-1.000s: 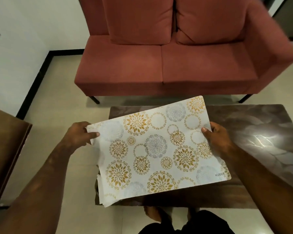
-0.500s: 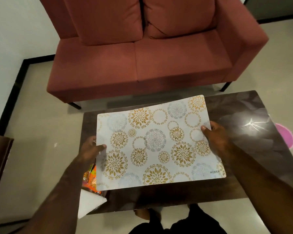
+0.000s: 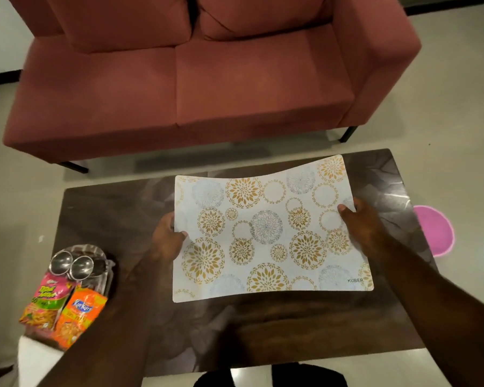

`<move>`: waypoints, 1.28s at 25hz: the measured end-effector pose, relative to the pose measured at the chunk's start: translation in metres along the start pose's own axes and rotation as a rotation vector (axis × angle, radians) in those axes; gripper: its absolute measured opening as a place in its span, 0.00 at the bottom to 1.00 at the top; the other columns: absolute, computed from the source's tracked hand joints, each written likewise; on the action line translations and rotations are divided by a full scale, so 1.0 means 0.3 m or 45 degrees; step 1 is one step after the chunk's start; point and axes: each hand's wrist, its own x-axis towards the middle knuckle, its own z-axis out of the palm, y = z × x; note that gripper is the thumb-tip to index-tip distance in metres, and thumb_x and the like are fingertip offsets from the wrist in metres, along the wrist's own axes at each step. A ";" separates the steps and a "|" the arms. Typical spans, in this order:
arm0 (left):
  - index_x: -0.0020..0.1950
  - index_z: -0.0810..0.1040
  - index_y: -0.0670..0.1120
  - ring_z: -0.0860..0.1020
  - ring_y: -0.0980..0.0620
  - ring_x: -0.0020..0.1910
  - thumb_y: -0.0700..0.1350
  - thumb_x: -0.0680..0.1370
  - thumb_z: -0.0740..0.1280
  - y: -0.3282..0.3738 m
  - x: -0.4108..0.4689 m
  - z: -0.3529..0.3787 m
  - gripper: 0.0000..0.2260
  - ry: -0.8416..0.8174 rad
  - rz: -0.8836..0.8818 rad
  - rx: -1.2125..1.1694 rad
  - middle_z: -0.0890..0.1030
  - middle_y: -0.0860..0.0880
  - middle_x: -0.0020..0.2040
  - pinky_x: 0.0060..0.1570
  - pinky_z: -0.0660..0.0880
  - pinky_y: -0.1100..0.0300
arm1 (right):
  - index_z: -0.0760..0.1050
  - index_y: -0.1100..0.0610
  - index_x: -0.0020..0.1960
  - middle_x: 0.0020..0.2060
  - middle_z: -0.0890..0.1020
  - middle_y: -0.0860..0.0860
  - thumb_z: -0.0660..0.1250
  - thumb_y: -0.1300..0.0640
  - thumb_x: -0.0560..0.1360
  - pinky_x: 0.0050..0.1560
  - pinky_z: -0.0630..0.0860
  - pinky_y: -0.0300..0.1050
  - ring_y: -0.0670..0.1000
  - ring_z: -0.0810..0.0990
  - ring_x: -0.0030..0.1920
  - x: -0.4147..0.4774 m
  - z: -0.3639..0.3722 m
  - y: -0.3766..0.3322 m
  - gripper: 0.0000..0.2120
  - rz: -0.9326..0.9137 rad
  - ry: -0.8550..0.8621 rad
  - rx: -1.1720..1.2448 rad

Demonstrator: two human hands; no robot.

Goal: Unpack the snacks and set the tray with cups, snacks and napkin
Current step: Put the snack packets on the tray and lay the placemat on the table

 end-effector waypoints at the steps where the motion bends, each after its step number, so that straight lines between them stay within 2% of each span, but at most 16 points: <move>1: 0.64 0.73 0.42 0.79 0.41 0.60 0.32 0.79 0.64 -0.003 0.033 0.051 0.15 -0.017 -0.003 0.024 0.79 0.43 0.63 0.57 0.78 0.45 | 0.78 0.61 0.70 0.62 0.86 0.59 0.62 0.56 0.87 0.64 0.82 0.63 0.61 0.87 0.60 0.046 -0.008 0.026 0.16 0.008 0.000 -0.013; 3: 0.69 0.71 0.40 0.78 0.40 0.62 0.32 0.79 0.63 -0.006 0.087 0.140 0.18 -0.024 -0.025 0.039 0.78 0.41 0.66 0.59 0.78 0.44 | 0.78 0.60 0.70 0.61 0.87 0.57 0.63 0.55 0.86 0.59 0.84 0.59 0.59 0.87 0.57 0.131 -0.013 0.060 0.16 0.007 0.016 -0.025; 5: 0.68 0.73 0.40 0.80 0.41 0.59 0.32 0.80 0.63 -0.019 0.128 0.212 0.16 -0.042 -0.030 0.028 0.79 0.41 0.64 0.51 0.81 0.51 | 0.78 0.59 0.69 0.58 0.87 0.55 0.63 0.54 0.86 0.52 0.84 0.51 0.58 0.88 0.56 0.202 -0.011 0.097 0.15 0.014 -0.005 -0.050; 7: 0.64 0.77 0.39 0.82 0.43 0.54 0.32 0.81 0.63 -0.037 0.173 0.281 0.12 -0.119 0.000 -0.011 0.82 0.42 0.59 0.40 0.80 0.61 | 0.78 0.59 0.70 0.60 0.87 0.56 0.63 0.55 0.86 0.54 0.84 0.53 0.60 0.87 0.58 0.273 -0.007 0.146 0.15 0.042 -0.004 -0.046; 8: 0.63 0.78 0.39 0.83 0.43 0.52 0.31 0.80 0.62 -0.050 0.196 0.313 0.13 -0.132 0.002 -0.014 0.83 0.42 0.57 0.38 0.79 0.63 | 0.77 0.60 0.71 0.61 0.86 0.57 0.63 0.55 0.86 0.57 0.84 0.55 0.60 0.87 0.59 0.302 -0.005 0.172 0.16 0.059 0.009 -0.048; 10: 0.67 0.75 0.41 0.81 0.46 0.51 0.31 0.79 0.62 -0.068 0.227 0.357 0.17 -0.108 -0.039 -0.011 0.81 0.44 0.60 0.38 0.77 0.62 | 0.77 0.59 0.71 0.63 0.86 0.57 0.64 0.55 0.86 0.56 0.83 0.53 0.60 0.87 0.59 0.342 0.002 0.204 0.16 0.060 0.033 -0.087; 13: 0.73 0.69 0.43 0.80 0.44 0.58 0.31 0.78 0.65 -0.093 0.265 0.406 0.24 -0.188 -0.071 -0.044 0.79 0.42 0.65 0.47 0.80 0.53 | 0.75 0.57 0.71 0.64 0.85 0.56 0.65 0.54 0.86 0.45 0.80 0.44 0.57 0.86 0.57 0.359 0.000 0.230 0.16 0.046 0.078 -0.143; 14: 0.74 0.67 0.44 0.79 0.42 0.60 0.32 0.77 0.67 -0.098 0.279 0.421 0.26 -0.200 -0.080 -0.037 0.78 0.42 0.66 0.52 0.80 0.48 | 0.73 0.56 0.72 0.66 0.84 0.56 0.66 0.54 0.85 0.48 0.81 0.46 0.58 0.85 0.58 0.361 -0.002 0.234 0.17 0.048 0.083 -0.148; 16: 0.75 0.63 0.45 0.77 0.39 0.64 0.34 0.77 0.68 -0.106 0.306 0.449 0.29 -0.215 -0.078 0.047 0.76 0.42 0.68 0.58 0.78 0.42 | 0.67 0.55 0.76 0.72 0.79 0.55 0.68 0.56 0.84 0.60 0.81 0.53 0.60 0.81 0.68 0.361 -0.013 0.241 0.22 -0.019 0.074 -0.222; 18: 0.79 0.56 0.46 0.75 0.37 0.67 0.36 0.77 0.68 -0.118 0.330 0.468 0.33 -0.227 -0.083 0.186 0.72 0.42 0.73 0.60 0.77 0.39 | 0.63 0.54 0.80 0.77 0.74 0.55 0.71 0.55 0.81 0.72 0.76 0.61 0.61 0.74 0.76 0.364 -0.030 0.245 0.31 -0.183 0.100 -0.577; 20: 0.82 0.45 0.47 0.68 0.34 0.73 0.40 0.78 0.69 -0.136 0.335 0.477 0.41 -0.208 -0.070 0.516 0.59 0.41 0.79 0.63 0.75 0.41 | 0.58 0.53 0.84 0.81 0.67 0.56 0.72 0.50 0.79 0.77 0.70 0.66 0.62 0.67 0.81 0.346 -0.026 0.254 0.39 -0.309 0.112 -0.955; 21: 0.82 0.41 0.48 0.63 0.34 0.75 0.43 0.77 0.69 -0.144 0.331 0.482 0.43 -0.205 0.008 0.762 0.54 0.41 0.81 0.66 0.72 0.41 | 0.54 0.51 0.85 0.84 0.62 0.55 0.72 0.47 0.79 0.79 0.67 0.66 0.62 0.62 0.83 0.335 -0.013 0.265 0.42 -0.329 0.087 -1.058; 23: 0.81 0.40 0.54 0.54 0.36 0.79 0.49 0.76 0.69 -0.163 0.307 0.515 0.45 -0.238 0.285 1.185 0.47 0.43 0.82 0.71 0.64 0.37 | 0.49 0.47 0.87 0.87 0.53 0.53 0.71 0.41 0.79 0.80 0.63 0.68 0.61 0.53 0.86 0.317 0.029 0.289 0.46 -0.321 -0.038 -1.188; 25: 0.80 0.40 0.60 0.47 0.38 0.81 0.54 0.75 0.69 -0.186 0.269 0.572 0.44 -0.329 0.459 1.358 0.42 0.46 0.83 0.72 0.60 0.34 | 0.44 0.43 0.87 0.88 0.45 0.49 0.70 0.34 0.77 0.79 0.60 0.72 0.61 0.46 0.87 0.301 0.083 0.330 0.50 -0.268 -0.196 -1.319; 28: 0.79 0.39 0.62 0.40 0.39 0.80 0.58 0.75 0.69 -0.218 0.235 0.651 0.45 -0.381 0.422 1.408 0.36 0.47 0.82 0.73 0.58 0.33 | 0.41 0.40 0.86 0.87 0.38 0.47 0.72 0.30 0.72 0.78 0.60 0.75 0.61 0.40 0.87 0.298 0.140 0.393 0.55 -0.221 -0.288 -1.420; 32: 0.80 0.41 0.62 0.40 0.38 0.80 0.57 0.74 0.70 -0.225 0.237 0.676 0.45 -0.334 0.394 1.354 0.36 0.48 0.82 0.70 0.64 0.32 | 0.43 0.40 0.86 0.86 0.39 0.46 0.75 0.31 0.70 0.77 0.62 0.77 0.61 0.40 0.87 0.334 0.146 0.389 0.57 -0.254 -0.246 -1.430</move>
